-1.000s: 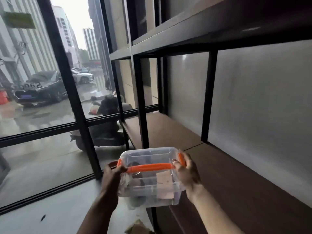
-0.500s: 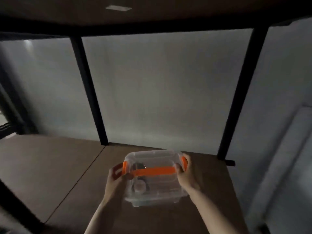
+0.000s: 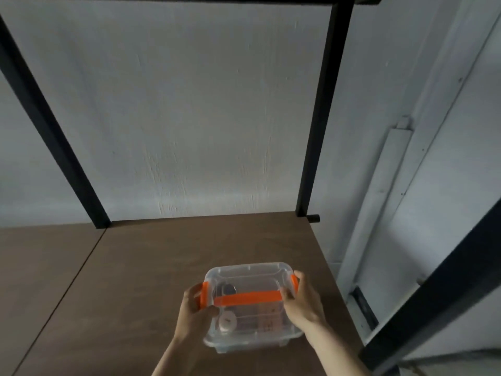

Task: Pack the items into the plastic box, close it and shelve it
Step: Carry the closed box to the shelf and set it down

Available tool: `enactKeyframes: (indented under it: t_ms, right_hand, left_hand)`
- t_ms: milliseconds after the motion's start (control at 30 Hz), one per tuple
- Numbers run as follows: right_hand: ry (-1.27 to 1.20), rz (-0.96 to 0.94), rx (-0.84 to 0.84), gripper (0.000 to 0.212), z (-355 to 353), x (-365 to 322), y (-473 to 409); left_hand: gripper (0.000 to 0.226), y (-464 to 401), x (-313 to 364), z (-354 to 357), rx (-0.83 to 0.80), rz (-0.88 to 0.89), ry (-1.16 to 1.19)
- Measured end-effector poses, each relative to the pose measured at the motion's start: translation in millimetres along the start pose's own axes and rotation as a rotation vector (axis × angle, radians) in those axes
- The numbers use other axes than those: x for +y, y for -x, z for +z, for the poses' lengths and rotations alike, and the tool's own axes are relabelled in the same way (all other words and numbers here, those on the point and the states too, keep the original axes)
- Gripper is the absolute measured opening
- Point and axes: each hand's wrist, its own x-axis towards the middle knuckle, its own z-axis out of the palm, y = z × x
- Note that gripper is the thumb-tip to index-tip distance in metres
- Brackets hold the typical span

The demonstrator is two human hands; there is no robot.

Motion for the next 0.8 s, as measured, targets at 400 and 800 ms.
enactKeyframes:
  t_ms: [400,800]
  right_hand:
    - [-0.041,-0.019,-0.162,0.066,14,24,7]
    - [0.089,-0.088,-0.115,0.071,22,38,28]
  left_hand:
    - [0.053,-11,-40,0,0.013,0.018,-0.142]
    - [0.069,-10,-79,-13,-0.017,-0.073,-0.339]
